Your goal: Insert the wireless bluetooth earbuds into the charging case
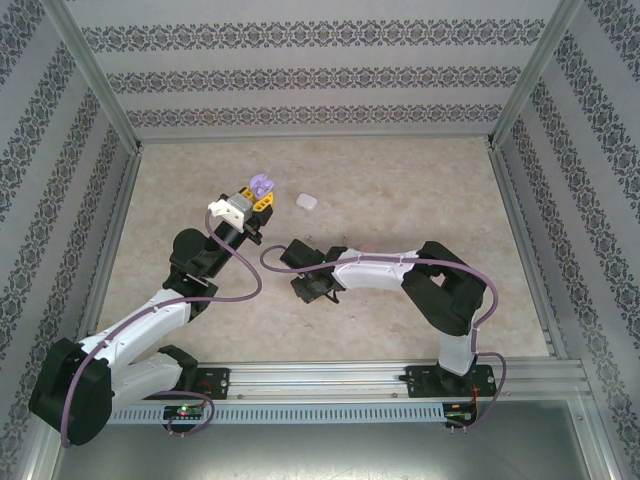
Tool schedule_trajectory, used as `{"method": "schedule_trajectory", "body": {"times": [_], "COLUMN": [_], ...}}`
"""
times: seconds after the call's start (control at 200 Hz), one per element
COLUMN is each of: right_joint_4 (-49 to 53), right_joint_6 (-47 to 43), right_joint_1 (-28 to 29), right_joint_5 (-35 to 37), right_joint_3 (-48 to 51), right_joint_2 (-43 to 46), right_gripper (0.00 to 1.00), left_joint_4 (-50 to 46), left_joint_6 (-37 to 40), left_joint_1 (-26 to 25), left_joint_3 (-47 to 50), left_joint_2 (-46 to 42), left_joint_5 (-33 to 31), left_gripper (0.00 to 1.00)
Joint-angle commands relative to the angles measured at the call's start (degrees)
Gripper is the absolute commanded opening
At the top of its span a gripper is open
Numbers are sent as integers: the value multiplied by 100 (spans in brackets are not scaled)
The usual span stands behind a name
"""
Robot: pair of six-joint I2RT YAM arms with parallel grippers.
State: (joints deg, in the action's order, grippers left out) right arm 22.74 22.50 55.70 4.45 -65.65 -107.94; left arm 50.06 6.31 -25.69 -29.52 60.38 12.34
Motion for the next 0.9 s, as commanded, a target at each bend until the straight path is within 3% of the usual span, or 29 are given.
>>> {"method": "schedule_trajectory", "body": {"times": [0.0,0.485,0.674,0.894], "right_joint_4": [-42,-34,43,-107], "right_joint_6": [25,215,246,282], "right_joint_1": [21,-132,-495,-1205], "right_joint_5": [32,215,127,-436], "right_joint_3": [17,471,643,247], "right_joint_2": [-11,1680,2828,3978], "right_gripper": [22,21,20,21], "left_joint_4": [42,-106,-209,-71], "left_joint_6": [-120,-202,-224,-384], "left_joint_1": [89,89,90,73], "left_joint_3": [-159,-233,-284,-362], "left_joint_2": [-41,-39,-24,186], "left_joint_5": [0,93,302,1096], "left_gripper": [0,0,0,0]}}
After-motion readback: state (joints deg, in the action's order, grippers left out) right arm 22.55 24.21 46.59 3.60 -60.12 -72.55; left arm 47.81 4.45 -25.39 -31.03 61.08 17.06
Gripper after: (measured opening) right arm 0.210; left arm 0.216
